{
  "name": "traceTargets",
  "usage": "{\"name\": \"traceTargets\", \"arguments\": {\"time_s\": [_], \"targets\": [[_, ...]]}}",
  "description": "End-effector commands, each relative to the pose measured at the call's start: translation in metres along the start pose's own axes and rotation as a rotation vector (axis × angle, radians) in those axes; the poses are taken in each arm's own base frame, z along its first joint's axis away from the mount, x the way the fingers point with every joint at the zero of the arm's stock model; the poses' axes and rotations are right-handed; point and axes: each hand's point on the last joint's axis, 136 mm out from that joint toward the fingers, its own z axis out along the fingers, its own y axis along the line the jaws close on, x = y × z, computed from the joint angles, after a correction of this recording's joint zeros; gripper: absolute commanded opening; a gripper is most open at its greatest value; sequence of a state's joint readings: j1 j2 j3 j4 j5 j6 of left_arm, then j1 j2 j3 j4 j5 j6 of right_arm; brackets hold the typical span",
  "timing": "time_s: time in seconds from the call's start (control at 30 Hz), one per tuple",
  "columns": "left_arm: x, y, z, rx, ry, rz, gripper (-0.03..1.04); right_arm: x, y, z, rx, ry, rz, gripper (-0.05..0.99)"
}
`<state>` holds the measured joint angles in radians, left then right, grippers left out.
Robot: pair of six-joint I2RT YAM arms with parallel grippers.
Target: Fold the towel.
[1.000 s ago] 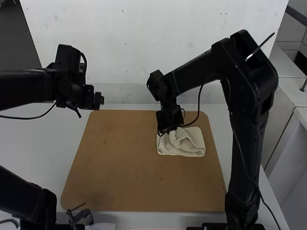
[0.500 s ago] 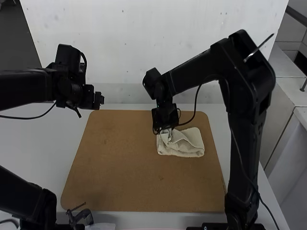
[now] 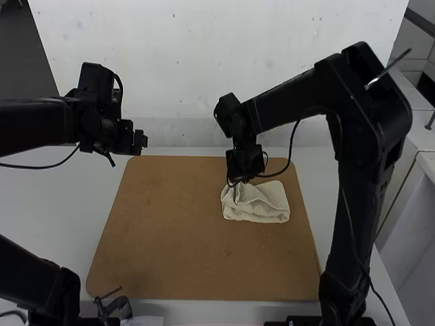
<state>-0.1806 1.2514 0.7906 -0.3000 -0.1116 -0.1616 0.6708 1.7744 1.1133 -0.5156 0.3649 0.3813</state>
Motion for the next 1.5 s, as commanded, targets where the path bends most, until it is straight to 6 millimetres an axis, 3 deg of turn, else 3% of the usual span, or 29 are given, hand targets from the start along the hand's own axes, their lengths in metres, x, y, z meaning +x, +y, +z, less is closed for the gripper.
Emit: {"name": "traceTargets", "arguments": {"time_s": [0.0,0.43,0.53,0.73,0.8,0.83,0.93,1.07,1.2,1.27,1.47], "targets": [[-0.004,0.004,0.001,-0.003,-0.011,-0.002,1.00,0.006,0.010,0.004,0.009,0.002,-0.033,0.02],[-0.003,0.003,0.002,-0.005,-0.009,-0.001,1.00,0.018,0.067,0.004,-0.034,-0.020,-0.143,0.02],[-0.003,0.004,0.003,-0.007,-0.007,-0.001,1.00,0.016,0.072,0.004,-0.037,-0.027,-0.143,0.02],[-0.001,0.004,0.006,-0.009,0.000,0.000,1.00,-0.001,0.058,-0.004,-0.036,-0.060,-0.098,0.02],[-0.001,0.004,0.007,-0.009,0.002,0.000,1.00,-0.009,0.050,-0.014,-0.042,-0.078,-0.082,0.02],[0.000,0.004,0.007,-0.011,0.003,0.000,1.00,-0.013,0.044,-0.019,-0.043,-0.087,-0.067,0.07],[0.000,0.004,0.008,-0.012,0.002,-0.001,1.00,-0.027,0.024,-0.034,-0.048,-0.126,-0.034,0.36],[0.000,0.004,0.008,-0.012,0.003,-0.001,1.00,-0.044,-0.016,-0.052,-0.046,-0.177,0.048,0.56],[0.000,0.004,0.009,-0.010,-0.001,0.000,1.00,-0.051,-0.060,-0.060,-0.037,-0.221,0.118,0.91],[0.000,0.004,0.009,-0.009,-0.001,0.000,1.00,-0.051,-0.081,-0.061,-0.037,-0.252,0.160,0.96],[0.001,0.001,0.001,-0.004,-0.020,0.005,1.00,-0.044,-0.143,-0.072,-0.018,-0.384,0.254,0.96]]}}
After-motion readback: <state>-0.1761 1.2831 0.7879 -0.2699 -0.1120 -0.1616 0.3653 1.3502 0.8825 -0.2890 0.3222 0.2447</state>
